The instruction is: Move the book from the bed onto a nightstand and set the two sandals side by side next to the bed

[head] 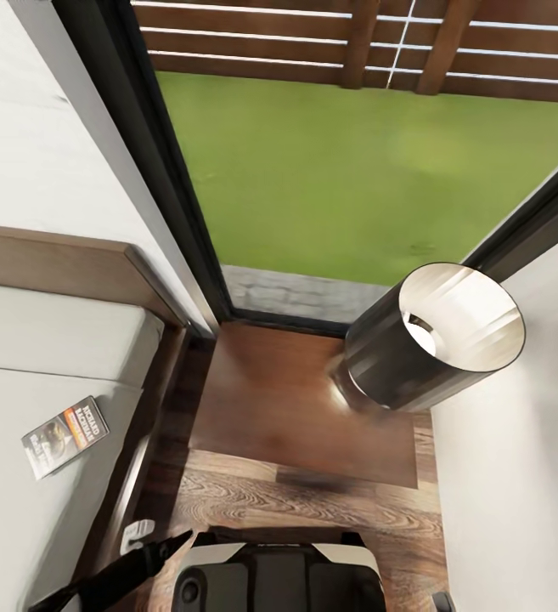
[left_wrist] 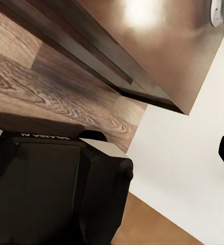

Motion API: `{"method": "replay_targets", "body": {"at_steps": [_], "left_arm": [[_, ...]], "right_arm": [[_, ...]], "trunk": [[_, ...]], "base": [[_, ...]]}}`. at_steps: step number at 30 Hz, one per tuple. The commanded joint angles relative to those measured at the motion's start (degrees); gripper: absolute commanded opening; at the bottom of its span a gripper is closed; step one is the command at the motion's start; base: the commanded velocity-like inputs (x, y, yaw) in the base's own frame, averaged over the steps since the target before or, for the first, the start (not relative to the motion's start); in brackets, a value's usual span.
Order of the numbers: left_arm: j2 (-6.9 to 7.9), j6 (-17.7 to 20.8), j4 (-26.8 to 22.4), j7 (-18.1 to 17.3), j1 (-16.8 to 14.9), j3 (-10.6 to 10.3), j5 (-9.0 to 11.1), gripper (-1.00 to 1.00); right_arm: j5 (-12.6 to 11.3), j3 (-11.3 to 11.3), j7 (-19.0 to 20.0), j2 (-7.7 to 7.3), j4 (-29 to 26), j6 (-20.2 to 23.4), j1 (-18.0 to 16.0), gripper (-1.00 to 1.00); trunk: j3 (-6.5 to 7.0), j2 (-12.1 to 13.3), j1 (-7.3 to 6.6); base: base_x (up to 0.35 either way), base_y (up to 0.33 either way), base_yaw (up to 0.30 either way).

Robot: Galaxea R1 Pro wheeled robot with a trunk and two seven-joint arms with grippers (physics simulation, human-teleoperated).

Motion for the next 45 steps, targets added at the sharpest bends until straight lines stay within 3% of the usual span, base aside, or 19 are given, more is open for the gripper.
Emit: {"method": "replay_targets", "body": {"at_steps": [1, 15, 45], "left_arm": [[-0.12, 0.25, 0.23, -0.21, -0.01, 0.04, 0.18, 1.0], [-0.46, 0.31, 0.37, -0.21, -0.01, 0.04, 0.27, 1.0], [-0.46, 0.48, 1.95, -0.03, -0.01, 0.13, 0.53, 1.0]], "right_arm": [[-0.59, 0.47, 0.18, -0.03, 0.0, 0.6, -0.02, 1.0], [-0.59, 0.47, 0.18, -0.02, 0.0, 0.6, -0.01, 1.0], [-0.59, 0.55, 0.18, 0.14, 0.03, 0.54, 0.0, 1.0]], "trunk": [[0.14, 0.35, -0.2], [2.65, 5.97, -3.28], [2.64, 5.97, -3.28]], "base": [[0.0, 0.0, 0.0], [0.0, 0.0, 0.0], [0.0, 0.0, 0.07]]}}
